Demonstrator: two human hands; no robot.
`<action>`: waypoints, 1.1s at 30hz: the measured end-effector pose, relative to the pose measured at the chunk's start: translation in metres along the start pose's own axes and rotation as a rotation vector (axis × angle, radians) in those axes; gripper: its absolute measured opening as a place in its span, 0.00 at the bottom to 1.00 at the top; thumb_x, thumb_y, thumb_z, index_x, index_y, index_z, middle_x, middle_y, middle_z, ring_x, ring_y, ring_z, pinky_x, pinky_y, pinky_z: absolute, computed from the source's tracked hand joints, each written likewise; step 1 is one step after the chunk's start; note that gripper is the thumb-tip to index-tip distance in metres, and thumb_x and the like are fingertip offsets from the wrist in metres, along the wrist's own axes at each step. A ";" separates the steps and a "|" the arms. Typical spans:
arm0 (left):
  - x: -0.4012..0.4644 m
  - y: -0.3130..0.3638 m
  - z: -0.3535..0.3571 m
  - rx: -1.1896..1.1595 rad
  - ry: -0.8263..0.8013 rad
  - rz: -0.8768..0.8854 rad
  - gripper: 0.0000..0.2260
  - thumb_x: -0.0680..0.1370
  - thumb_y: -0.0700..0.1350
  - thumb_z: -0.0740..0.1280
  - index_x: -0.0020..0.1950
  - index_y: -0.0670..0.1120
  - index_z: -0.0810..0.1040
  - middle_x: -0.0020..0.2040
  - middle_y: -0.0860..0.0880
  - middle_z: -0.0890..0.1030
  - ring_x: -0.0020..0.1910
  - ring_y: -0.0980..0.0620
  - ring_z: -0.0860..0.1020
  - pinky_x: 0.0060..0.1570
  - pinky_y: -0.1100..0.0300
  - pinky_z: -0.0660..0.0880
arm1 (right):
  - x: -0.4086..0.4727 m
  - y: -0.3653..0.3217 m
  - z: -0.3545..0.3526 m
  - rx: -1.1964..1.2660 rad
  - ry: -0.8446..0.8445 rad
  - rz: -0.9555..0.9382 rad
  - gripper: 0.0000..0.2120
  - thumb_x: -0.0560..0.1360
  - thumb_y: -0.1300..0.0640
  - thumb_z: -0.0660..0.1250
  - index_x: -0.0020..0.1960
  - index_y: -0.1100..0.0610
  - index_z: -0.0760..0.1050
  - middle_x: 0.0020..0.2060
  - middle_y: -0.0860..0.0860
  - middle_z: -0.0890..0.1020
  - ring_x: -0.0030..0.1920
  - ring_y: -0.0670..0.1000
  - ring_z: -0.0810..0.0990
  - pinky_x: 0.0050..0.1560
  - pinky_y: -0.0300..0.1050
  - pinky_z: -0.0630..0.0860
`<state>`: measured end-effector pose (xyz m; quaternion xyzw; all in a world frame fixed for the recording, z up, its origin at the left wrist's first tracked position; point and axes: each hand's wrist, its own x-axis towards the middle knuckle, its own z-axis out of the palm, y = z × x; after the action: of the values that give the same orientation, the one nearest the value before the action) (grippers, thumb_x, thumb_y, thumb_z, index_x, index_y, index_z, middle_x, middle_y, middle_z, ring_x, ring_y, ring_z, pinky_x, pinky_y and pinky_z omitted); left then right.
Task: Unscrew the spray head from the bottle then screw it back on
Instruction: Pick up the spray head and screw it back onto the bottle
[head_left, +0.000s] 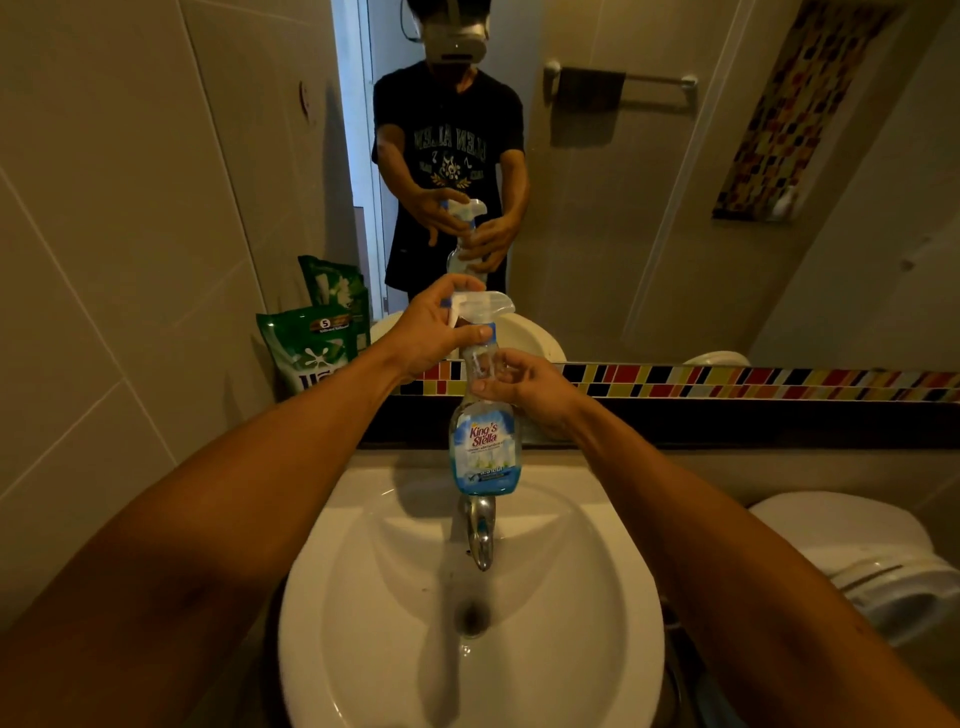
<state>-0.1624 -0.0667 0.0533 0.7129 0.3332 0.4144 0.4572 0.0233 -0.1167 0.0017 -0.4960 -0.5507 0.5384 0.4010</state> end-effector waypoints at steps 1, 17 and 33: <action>0.000 -0.001 0.003 0.006 -0.004 -0.003 0.25 0.73 0.39 0.76 0.67 0.49 0.72 0.55 0.52 0.79 0.49 0.55 0.83 0.41 0.62 0.81 | 0.001 0.001 -0.002 -0.030 0.012 0.005 0.19 0.78 0.64 0.72 0.68 0.57 0.77 0.60 0.60 0.84 0.61 0.60 0.84 0.61 0.57 0.82; 0.006 -0.099 0.080 -0.010 0.096 -0.369 0.18 0.81 0.39 0.63 0.71 0.42 0.74 0.65 0.48 0.78 0.67 0.48 0.74 0.60 0.62 0.72 | 0.041 0.034 -0.081 -0.218 0.228 -0.057 0.16 0.77 0.62 0.74 0.62 0.49 0.76 0.56 0.51 0.82 0.59 0.54 0.82 0.61 0.57 0.81; 0.082 -0.145 0.194 -0.178 0.140 -0.559 0.18 0.80 0.32 0.61 0.70 0.40 0.73 0.63 0.42 0.79 0.63 0.45 0.77 0.54 0.62 0.75 | 0.083 0.079 -0.173 -0.199 0.234 -0.057 0.21 0.79 0.64 0.71 0.65 0.46 0.71 0.56 0.40 0.80 0.55 0.42 0.80 0.50 0.37 0.78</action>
<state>0.0332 -0.0175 -0.1041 0.5204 0.5096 0.3483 0.5900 0.1858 -0.0079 -0.0675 -0.5768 -0.5648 0.4080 0.4264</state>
